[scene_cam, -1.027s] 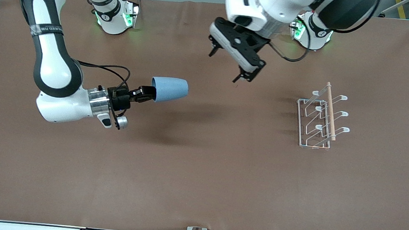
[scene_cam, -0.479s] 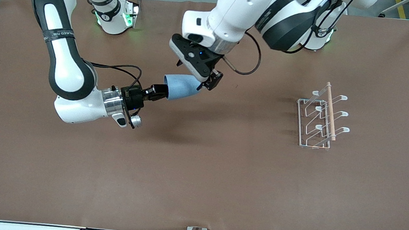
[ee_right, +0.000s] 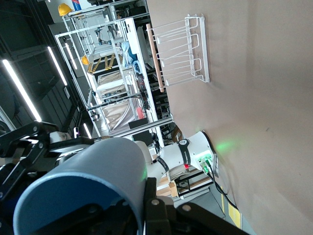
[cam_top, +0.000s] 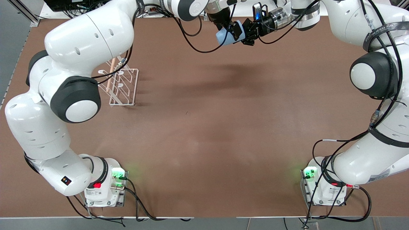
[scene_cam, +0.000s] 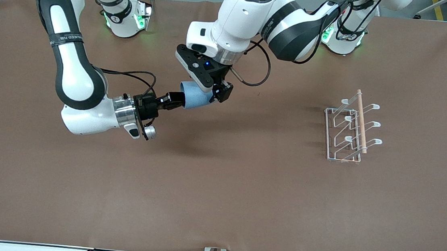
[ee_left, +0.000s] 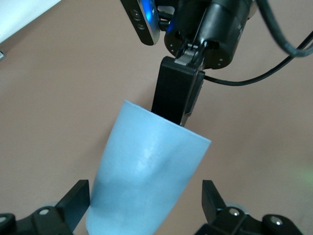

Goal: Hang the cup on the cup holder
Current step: 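Grasp the cup rim with the left gripper from the right gripper, then carry the cup to the rack with the left gripper while the right retracts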

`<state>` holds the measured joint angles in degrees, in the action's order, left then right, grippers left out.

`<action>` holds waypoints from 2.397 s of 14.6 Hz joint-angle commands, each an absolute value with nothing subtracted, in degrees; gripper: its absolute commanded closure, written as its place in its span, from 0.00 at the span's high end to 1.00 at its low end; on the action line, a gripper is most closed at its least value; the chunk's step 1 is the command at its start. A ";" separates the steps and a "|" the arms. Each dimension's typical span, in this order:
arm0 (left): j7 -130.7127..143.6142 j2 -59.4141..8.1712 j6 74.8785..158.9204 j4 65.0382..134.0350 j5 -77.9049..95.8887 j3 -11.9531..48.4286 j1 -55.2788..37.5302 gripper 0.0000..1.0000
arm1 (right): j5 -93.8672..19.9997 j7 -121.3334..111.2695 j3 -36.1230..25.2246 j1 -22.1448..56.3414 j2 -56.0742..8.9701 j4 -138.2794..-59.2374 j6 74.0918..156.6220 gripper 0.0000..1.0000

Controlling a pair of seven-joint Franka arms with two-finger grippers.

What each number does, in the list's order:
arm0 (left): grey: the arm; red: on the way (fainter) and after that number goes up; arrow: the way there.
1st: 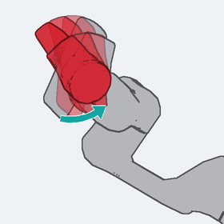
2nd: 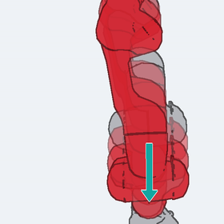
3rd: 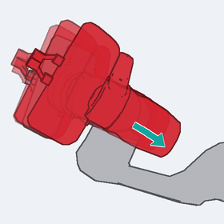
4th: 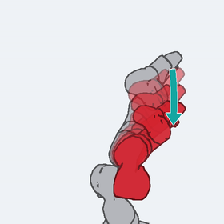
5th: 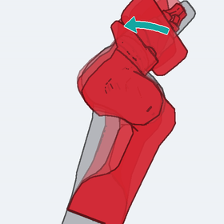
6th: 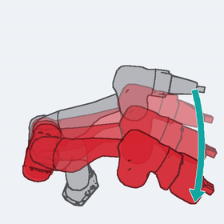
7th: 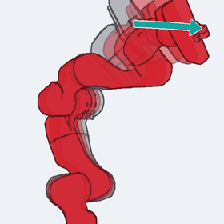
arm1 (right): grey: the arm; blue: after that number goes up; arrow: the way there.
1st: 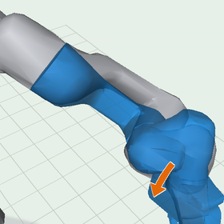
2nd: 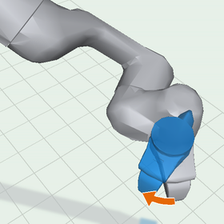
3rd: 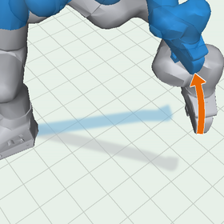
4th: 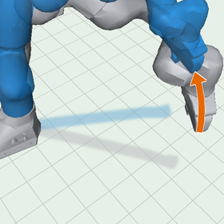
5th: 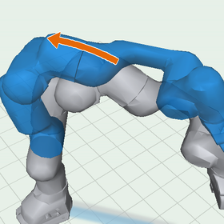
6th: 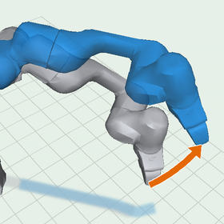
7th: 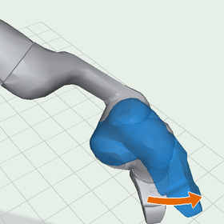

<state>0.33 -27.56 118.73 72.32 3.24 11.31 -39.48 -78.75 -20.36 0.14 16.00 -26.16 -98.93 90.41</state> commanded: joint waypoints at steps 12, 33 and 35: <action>-4.57 -32.08 122.26 71.02 -4.65 10.90 -40.61 0.27 | -80.42 -19.95 -0.18 16.26 -25.31 -98.97 90.35 1.00; -34.77 -27.42 74.54 74.08 -42.85 10.72 -25.58 0.27 | -14.09 -20.04 -20.39 14.94 -16.44 -93.36 102.75 1.00; -39.27 -27.51 73.39 76.01 -47.27 10.72 -25.05 0.27 | -12.22 -19.95 -21.35 14.59 -16.52 -89.58 98.90 1.00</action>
